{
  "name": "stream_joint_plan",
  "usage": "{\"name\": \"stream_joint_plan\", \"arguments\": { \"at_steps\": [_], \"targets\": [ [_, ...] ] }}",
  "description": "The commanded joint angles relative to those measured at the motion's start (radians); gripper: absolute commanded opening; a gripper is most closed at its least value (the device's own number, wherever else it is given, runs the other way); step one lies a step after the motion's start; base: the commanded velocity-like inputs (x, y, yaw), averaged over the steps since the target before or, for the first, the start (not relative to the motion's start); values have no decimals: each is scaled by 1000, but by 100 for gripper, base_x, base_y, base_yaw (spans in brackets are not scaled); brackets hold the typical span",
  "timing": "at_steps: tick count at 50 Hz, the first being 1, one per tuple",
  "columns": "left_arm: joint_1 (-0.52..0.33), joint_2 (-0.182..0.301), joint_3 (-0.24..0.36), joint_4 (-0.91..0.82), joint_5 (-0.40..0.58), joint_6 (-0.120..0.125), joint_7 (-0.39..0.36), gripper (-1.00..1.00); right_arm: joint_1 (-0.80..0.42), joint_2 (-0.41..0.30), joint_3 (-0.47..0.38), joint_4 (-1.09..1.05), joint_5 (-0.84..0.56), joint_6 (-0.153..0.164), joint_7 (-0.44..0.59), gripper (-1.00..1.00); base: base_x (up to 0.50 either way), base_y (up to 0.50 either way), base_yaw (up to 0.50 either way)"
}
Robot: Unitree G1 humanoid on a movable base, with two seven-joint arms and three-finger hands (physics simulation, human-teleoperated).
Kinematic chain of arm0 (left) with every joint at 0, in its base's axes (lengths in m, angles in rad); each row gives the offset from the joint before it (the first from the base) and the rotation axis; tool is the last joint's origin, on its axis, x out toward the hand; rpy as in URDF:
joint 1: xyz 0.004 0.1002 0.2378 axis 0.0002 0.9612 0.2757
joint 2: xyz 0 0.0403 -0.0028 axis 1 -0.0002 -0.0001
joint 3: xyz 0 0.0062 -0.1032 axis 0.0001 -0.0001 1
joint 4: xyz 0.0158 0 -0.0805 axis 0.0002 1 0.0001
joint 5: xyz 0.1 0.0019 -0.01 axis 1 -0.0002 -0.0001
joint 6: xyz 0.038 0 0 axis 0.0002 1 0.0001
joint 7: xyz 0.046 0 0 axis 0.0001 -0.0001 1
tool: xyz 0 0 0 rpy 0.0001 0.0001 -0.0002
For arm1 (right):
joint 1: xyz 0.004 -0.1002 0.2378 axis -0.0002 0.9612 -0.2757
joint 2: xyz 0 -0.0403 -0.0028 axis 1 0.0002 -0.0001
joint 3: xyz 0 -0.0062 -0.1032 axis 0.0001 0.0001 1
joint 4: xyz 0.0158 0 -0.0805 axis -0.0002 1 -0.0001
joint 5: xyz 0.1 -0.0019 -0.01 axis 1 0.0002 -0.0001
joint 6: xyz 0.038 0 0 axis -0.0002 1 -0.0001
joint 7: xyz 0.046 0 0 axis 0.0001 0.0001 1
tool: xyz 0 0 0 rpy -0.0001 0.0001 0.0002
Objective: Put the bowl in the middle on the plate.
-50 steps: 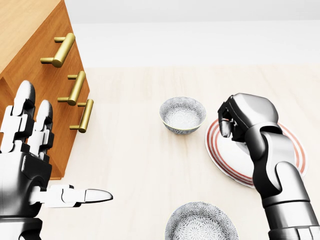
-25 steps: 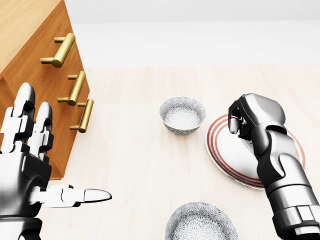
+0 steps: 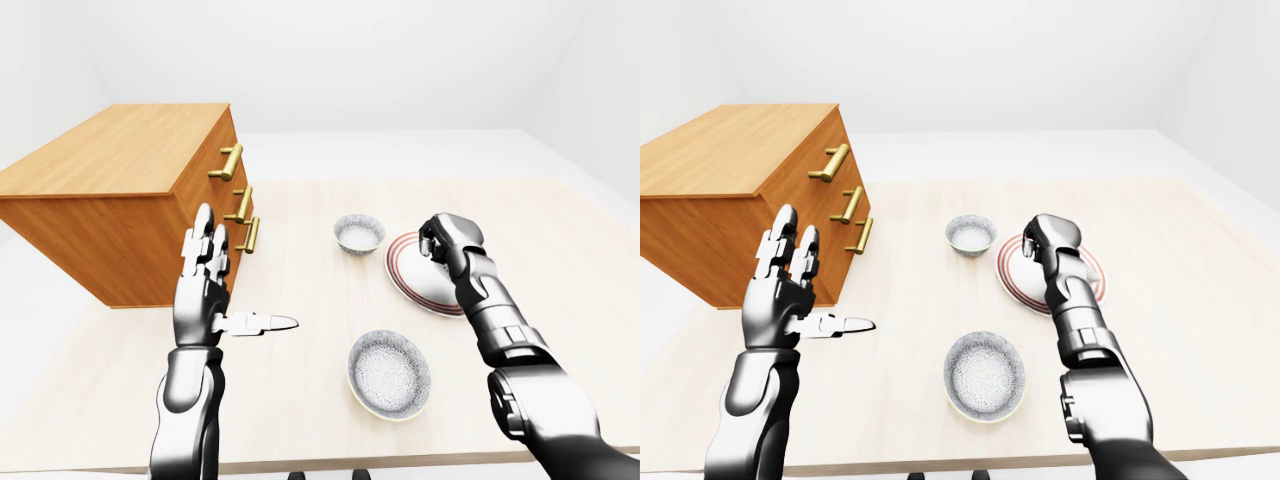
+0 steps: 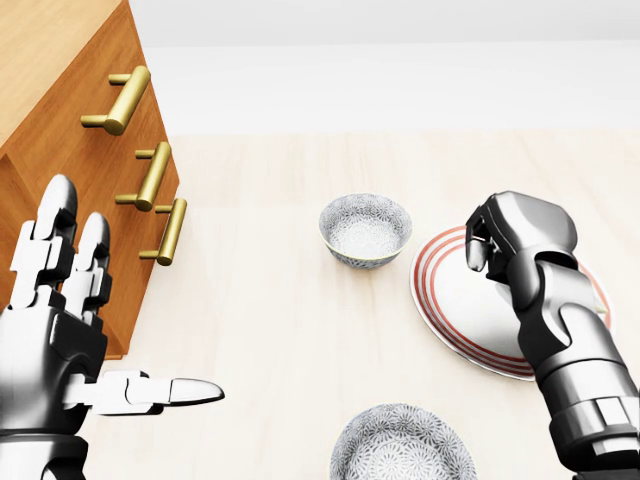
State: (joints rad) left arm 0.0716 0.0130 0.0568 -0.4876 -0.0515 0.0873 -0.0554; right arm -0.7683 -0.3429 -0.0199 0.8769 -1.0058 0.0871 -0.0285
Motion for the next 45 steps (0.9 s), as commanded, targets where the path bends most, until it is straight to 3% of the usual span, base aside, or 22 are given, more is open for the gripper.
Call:
{"name": "stream_joint_plan", "arguments": {
  "at_steps": [1, 37, 38, 39, 40, 45],
  "targets": [
    [2, 2, 6, 6, -9, 0, -2, 100, -42, -3, 32, 37, -290, 0, 15, -100, 0, 0, 0],
    [-9, 7, 29, 54, -29, 0, -11, 100, -123, 33, 91, 342, -286, 0, -127, -100, 0, 0, 0],
    [-9, 7, 32, 58, -31, 0, -12, 100, -126, 34, 94, 347, -285, 0, -130, 11, 0, 0, 0],
    [-9, 8, 33, 59, -34, 0, -13, 100, -127, 37, 93, 347, -280, 0, -134, 73, 0, 0, 0],
    [-9, 8, 34, 60, -34, 0, -14, 100, -129, 39, 96, 348, -280, 0, -133, 100, 0, 0, 0],
    [-16, 11, 42, 77, -42, 0, -18, 100, -130, 50, 100, 349, -270, 0, -132, 100, 0, 0, 0]
  ]
}}
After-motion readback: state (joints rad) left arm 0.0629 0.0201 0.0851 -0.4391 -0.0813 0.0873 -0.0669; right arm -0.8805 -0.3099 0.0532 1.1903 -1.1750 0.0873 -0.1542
